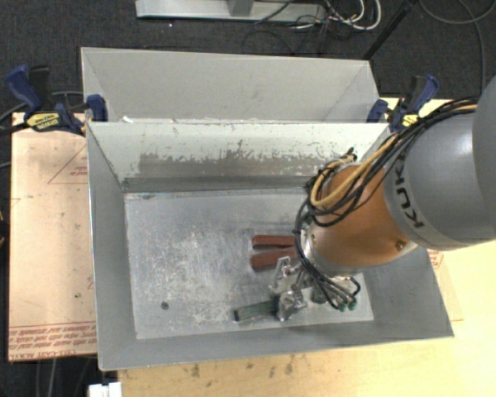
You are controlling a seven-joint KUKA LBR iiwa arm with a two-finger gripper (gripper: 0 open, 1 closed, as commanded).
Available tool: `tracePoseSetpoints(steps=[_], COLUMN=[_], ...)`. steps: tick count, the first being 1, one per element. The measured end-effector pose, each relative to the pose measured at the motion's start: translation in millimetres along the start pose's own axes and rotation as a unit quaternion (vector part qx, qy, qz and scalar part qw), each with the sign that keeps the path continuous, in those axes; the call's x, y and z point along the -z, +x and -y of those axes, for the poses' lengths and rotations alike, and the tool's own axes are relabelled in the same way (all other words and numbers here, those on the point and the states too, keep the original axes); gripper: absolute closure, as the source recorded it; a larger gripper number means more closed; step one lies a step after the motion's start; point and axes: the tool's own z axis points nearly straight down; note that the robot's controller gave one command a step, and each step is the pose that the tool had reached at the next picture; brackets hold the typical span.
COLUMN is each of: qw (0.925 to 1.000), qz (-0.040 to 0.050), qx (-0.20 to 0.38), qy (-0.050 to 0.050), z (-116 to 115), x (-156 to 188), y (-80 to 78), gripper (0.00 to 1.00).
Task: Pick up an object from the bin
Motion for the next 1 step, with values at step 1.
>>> tracePoseSetpoints(steps=[1], qw=[1.0], qz=[-0.0073], qx=[0.004], qy=[-0.001], z=[-0.4], x=[159.5], y=[-16.6], gripper=[1.0])
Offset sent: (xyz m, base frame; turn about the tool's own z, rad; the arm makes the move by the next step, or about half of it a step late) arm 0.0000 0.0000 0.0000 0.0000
